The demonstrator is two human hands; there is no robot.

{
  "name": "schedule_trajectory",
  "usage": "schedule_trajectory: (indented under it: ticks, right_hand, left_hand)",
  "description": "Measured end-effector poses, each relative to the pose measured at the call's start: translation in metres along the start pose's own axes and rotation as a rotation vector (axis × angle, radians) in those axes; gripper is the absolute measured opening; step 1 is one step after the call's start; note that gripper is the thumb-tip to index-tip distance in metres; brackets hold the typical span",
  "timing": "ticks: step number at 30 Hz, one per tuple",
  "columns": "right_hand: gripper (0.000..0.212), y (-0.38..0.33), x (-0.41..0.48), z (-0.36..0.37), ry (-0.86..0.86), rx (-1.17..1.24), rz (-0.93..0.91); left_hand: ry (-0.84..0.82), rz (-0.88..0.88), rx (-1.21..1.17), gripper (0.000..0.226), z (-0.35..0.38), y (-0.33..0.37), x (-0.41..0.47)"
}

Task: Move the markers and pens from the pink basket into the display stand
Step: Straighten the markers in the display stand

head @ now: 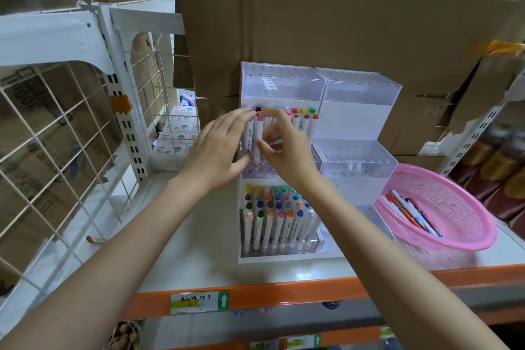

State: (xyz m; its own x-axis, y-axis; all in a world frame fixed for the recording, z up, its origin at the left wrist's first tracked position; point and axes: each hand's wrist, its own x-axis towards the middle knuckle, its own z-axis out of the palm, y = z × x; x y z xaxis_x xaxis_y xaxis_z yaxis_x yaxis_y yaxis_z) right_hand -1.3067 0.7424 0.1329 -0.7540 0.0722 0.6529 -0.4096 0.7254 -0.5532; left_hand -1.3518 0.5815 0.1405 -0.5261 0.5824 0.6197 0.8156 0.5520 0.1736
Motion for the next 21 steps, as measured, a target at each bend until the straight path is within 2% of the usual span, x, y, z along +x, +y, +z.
schedule_trajectory:
  ticks: [3,8,11,16,21]
  right_hand:
    - [0.048,0.003,-0.004,-0.006,-0.015,0.028,0.019]
    - [0.033,0.013,-0.006,-0.033,0.067,-0.01,0.009]
    - [0.029,0.028,-0.01,-0.057,0.118,-0.121,-0.048]
    - [0.041,0.062,-0.033,-0.095,0.071,-0.404,-0.02]
    - [0.05,0.092,-0.067,-0.133,-0.038,-0.524,0.094]
  left_hand:
    - [0.028,-0.021,0.091,0.07,0.0,0.01,0.006]
    - [0.047,0.006,0.192,0.064,0.004,0.039,0.019]
    - [0.047,0.057,0.257,0.058,0.015,0.058,0.022]
    - [0.017,0.157,0.331,0.046,0.046,0.094,0.023]
    - [-0.021,0.221,0.232,0.045,0.084,0.136,0.033]
